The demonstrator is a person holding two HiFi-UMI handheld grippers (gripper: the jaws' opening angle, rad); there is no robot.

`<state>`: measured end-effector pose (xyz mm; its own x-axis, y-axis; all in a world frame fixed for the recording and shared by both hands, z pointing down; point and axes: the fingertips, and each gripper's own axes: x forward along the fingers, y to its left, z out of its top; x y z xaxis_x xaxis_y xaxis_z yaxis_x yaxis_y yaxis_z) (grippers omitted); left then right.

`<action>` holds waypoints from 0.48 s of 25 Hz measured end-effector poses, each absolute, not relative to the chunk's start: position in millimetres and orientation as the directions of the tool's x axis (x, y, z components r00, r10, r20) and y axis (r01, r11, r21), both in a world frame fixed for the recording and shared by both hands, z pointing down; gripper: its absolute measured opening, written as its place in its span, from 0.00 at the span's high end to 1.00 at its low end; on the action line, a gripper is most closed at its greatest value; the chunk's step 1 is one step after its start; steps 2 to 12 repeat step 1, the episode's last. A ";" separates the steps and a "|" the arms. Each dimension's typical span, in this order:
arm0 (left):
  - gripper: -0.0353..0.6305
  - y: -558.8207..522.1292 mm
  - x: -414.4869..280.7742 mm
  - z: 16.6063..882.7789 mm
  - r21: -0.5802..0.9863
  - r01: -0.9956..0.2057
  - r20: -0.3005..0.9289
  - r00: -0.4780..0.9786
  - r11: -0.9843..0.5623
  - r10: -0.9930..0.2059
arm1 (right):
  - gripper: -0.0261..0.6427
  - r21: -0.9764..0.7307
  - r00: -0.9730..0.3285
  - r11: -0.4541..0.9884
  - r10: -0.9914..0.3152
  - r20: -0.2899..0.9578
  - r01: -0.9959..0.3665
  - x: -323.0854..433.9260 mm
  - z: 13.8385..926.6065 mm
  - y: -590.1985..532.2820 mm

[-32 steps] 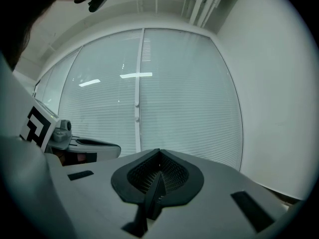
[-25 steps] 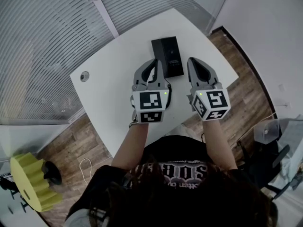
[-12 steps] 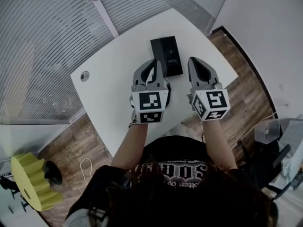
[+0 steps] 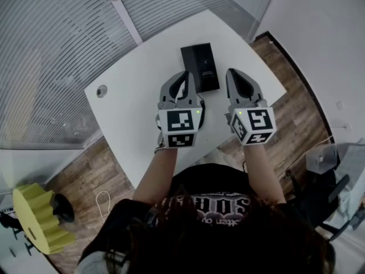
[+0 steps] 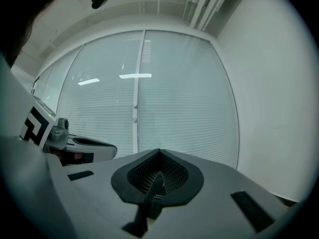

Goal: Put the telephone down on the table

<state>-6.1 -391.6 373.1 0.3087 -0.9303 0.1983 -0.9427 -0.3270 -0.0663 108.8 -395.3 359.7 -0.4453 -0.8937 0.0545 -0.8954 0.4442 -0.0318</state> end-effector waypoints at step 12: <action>0.94 -392.0 -6.1 373.3 -0.066 -0.943 0.199 0.309 -0.327 -0.930 | 0.92 -0.032 -0.445 0.444 -0.894 0.055 -0.895 108.8 359.8 -395.6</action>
